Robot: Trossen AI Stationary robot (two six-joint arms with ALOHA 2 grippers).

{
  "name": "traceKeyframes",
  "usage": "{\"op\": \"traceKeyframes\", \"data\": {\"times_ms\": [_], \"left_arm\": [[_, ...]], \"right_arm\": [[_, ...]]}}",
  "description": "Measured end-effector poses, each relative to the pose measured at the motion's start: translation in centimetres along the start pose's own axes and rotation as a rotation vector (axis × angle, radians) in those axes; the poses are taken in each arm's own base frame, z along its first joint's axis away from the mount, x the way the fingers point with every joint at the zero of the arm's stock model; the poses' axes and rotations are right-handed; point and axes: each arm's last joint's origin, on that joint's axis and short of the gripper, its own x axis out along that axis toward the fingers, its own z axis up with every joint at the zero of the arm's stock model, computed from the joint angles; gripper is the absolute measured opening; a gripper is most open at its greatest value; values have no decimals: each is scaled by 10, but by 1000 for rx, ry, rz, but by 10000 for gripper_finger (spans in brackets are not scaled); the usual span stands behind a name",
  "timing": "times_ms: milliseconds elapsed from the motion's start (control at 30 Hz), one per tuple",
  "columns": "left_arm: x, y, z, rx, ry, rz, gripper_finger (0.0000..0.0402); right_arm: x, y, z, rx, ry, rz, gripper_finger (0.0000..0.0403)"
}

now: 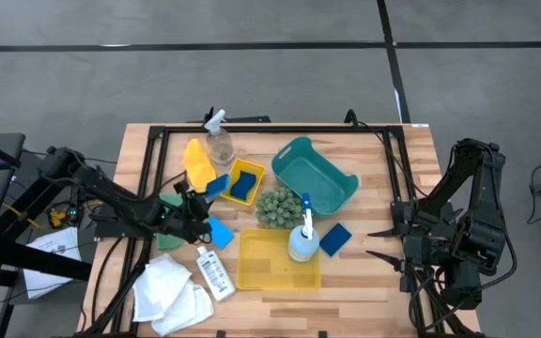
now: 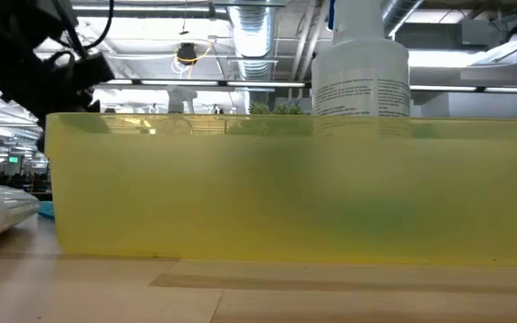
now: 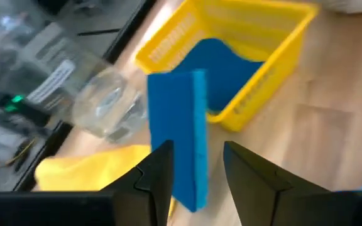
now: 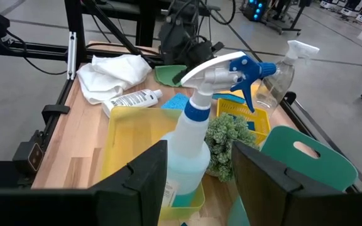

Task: Pick & Place Kitchen Items
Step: Put the blue sponge into the top yellow bin

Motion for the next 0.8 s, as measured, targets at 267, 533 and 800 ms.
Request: {"op": "traceKeyframes", "data": {"times_ms": [267, 533, 800], "left_arm": [[4, -1, -2, -68, -15, 76, 133], [9, 1, 3, -72, -8, 78, 132], [22, 6, 13, -24, 0, 49, 131]], "right_arm": [[0, 0, 0, 5, 0, 1, 168], [0, -1, 0, -15, 0, -4, 168], [0, 0, -1, -12, 2, -1, 168]]}}
